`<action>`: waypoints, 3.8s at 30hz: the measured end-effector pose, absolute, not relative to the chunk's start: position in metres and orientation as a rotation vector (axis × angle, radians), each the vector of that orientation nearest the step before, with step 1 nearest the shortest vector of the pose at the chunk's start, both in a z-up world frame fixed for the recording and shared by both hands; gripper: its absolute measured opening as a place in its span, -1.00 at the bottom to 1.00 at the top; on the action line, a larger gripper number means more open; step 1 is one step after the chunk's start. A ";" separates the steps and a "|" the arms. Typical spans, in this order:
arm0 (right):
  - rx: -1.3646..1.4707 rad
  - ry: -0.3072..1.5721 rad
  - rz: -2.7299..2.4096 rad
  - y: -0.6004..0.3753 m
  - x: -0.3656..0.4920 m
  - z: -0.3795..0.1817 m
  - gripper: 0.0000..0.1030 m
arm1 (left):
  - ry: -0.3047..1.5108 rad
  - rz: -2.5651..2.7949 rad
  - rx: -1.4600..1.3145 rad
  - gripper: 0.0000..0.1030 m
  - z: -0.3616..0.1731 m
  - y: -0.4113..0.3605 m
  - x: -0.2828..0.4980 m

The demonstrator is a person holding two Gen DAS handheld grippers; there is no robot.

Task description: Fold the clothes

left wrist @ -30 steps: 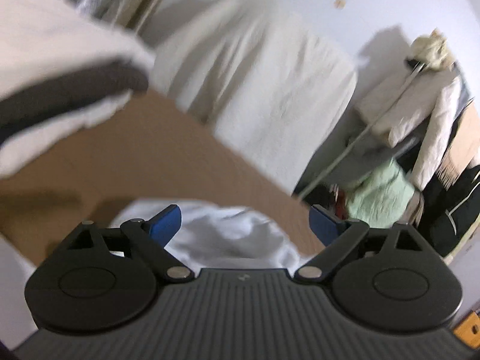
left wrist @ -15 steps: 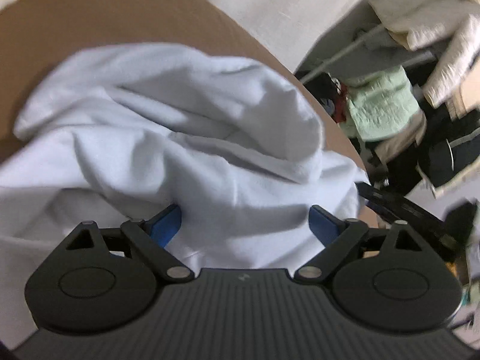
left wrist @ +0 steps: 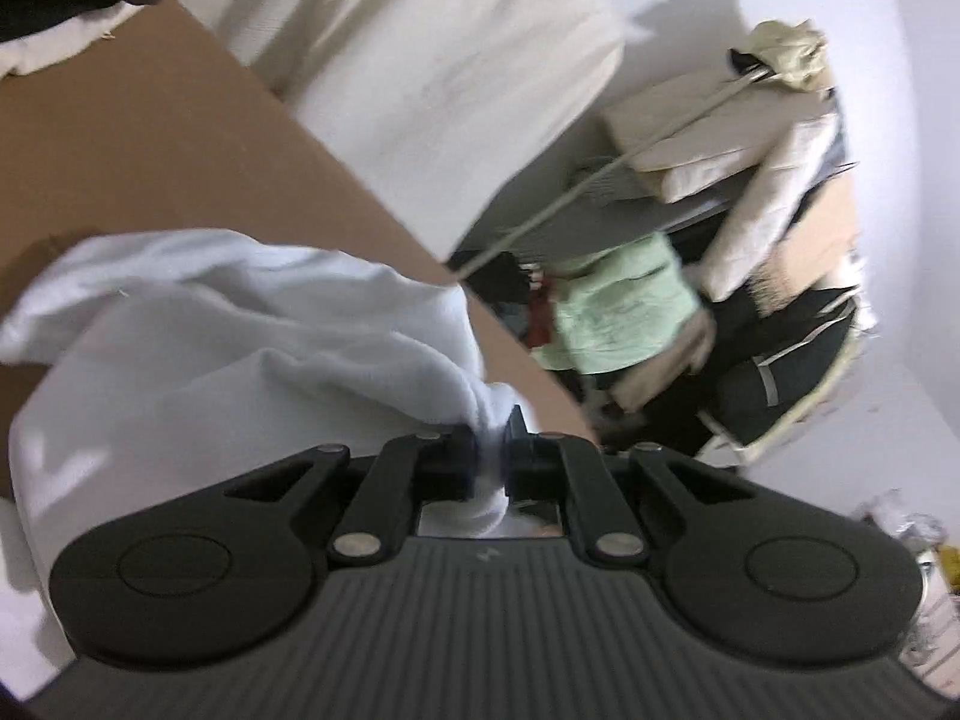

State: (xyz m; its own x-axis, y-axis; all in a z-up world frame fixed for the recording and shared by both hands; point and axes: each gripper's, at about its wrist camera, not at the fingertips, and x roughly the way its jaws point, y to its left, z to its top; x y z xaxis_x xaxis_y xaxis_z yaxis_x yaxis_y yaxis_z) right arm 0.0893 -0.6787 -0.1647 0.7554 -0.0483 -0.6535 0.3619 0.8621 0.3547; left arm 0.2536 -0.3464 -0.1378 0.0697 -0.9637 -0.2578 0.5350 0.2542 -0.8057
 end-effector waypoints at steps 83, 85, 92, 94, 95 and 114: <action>0.072 0.277 -0.290 -0.549 -0.059 -0.013 -0.49 | 0.017 -0.835 -0.322 -0.86 0.065 -0.231 0.123; 0.084 0.266 -0.186 -0.559 -0.074 0.004 -0.49 | -0.009 -0.835 -0.353 -0.86 0.078 -0.217 0.117; 0.044 0.190 0.202 -0.610 -0.106 0.071 -0.50 | 0.058 -0.788 -0.366 -0.86 0.109 -0.225 0.137; 0.032 0.216 0.184 -0.637 -0.081 0.072 -0.49 | 0.132 -0.758 -0.338 -0.85 0.112 -0.246 0.158; 0.030 0.234 0.164 -0.651 -0.065 0.071 -0.46 | 0.168 -0.743 -0.323 -0.85 0.113 -0.256 0.168; 0.420 0.592 -0.132 -0.693 0.127 -0.164 0.17 | 0.676 -0.579 0.024 -0.76 -0.131 -0.370 0.332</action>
